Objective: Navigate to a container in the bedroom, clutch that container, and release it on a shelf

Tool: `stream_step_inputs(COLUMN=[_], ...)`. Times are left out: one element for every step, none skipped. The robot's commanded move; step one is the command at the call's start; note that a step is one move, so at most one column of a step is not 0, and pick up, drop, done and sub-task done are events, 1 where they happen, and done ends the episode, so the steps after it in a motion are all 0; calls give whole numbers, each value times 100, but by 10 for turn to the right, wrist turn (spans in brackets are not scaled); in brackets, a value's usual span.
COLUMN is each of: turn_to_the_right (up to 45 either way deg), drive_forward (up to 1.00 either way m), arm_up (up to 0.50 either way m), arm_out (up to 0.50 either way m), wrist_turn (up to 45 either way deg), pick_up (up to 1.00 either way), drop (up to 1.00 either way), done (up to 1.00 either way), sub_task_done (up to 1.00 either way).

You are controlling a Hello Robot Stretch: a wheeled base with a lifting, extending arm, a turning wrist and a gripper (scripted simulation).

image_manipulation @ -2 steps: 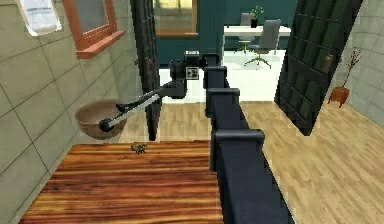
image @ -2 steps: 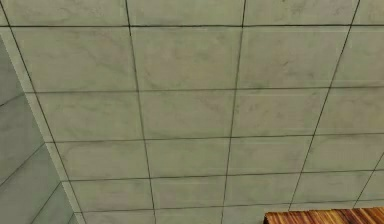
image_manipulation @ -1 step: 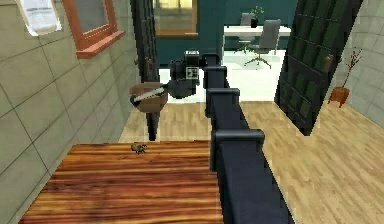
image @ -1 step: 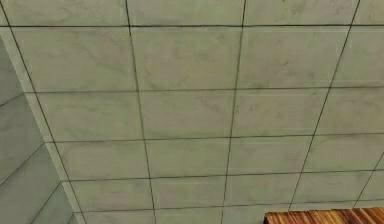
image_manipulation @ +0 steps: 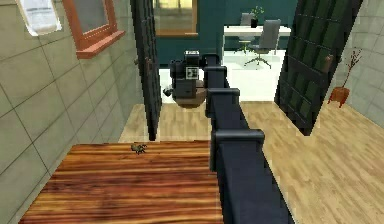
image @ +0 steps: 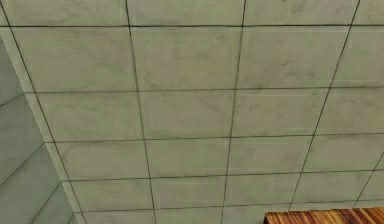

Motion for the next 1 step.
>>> stream_step_inputs(turn_to_the_right=[0], drive_forward=[0], arm_up=[-16], arm_out=[0], wrist_turn=[0], pick_up=[0], drop=[0], done=[0], sub_task_done=[0])
